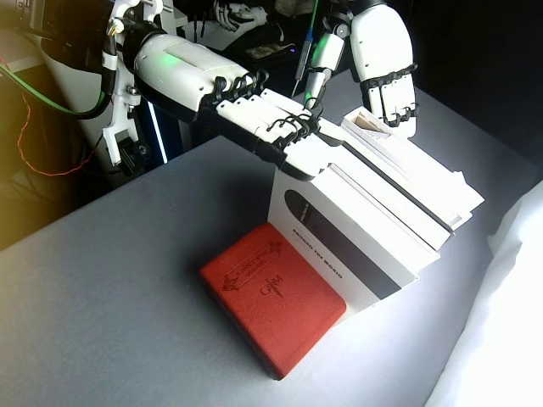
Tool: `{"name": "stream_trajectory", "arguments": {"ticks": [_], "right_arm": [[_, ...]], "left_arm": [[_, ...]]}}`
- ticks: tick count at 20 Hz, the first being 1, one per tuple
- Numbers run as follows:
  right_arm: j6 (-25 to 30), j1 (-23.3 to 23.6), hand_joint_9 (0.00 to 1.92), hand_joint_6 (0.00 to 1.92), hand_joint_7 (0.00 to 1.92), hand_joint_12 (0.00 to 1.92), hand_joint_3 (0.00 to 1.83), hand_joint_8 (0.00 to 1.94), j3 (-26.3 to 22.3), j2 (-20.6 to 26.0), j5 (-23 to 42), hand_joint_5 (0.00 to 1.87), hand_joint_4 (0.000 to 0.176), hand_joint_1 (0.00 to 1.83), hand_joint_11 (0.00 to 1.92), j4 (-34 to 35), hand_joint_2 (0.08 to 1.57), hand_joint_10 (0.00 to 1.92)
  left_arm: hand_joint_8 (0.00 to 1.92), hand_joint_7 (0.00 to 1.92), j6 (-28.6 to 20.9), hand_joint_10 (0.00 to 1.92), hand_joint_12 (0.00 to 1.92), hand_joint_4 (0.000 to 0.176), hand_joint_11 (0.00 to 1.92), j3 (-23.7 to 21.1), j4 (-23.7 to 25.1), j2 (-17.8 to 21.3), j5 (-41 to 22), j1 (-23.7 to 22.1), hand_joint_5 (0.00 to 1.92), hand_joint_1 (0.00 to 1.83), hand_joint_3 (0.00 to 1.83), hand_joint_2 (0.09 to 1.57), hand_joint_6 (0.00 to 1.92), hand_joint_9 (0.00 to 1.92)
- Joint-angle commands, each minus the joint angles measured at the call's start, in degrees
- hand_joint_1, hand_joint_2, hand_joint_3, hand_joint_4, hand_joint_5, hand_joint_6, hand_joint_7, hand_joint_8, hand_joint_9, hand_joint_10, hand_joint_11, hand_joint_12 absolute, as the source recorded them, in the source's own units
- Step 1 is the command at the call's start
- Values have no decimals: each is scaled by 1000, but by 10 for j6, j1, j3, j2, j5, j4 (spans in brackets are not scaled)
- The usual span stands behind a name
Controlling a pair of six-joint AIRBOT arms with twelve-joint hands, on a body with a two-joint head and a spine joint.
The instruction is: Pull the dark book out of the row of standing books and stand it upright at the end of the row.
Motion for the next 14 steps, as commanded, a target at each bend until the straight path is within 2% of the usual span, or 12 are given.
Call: {"name": "stream_trajectory", "arguments": {"ticks": [1, 6, 14], "right_arm": [[-3, 1, 0, 0, 0, 0, 13, 0, -2, 6, -26, 0, 0, 0, 0, -40, 1230, 0], [-20, 0, 0, 0, 0, 0, 21, 0, -11, 6, -30, 0, 0, 0, 0, -40, 1251, 0], [-77, -18, 0, 0, 0, 0, 18, 0, -67, 10, -68, 1, 0, 0, 0, -40, 1253, 0]], "left_arm": [[0, 0, 3, 0, 106, 0, 0, 0, 34, 9, -15, -8, 16, 0, 2, 1061, 2, 0], [0, 0, 2, 0, 139, 0, 0, 0, 33, 9, -15, -8, 11, 0, 0, 1058, 0, 0], [0, 0, 2, 0, 128, 0, 0, 0, 30, 8, -15, -9, 6, 0, 3, 1067, 2, 0]]}}
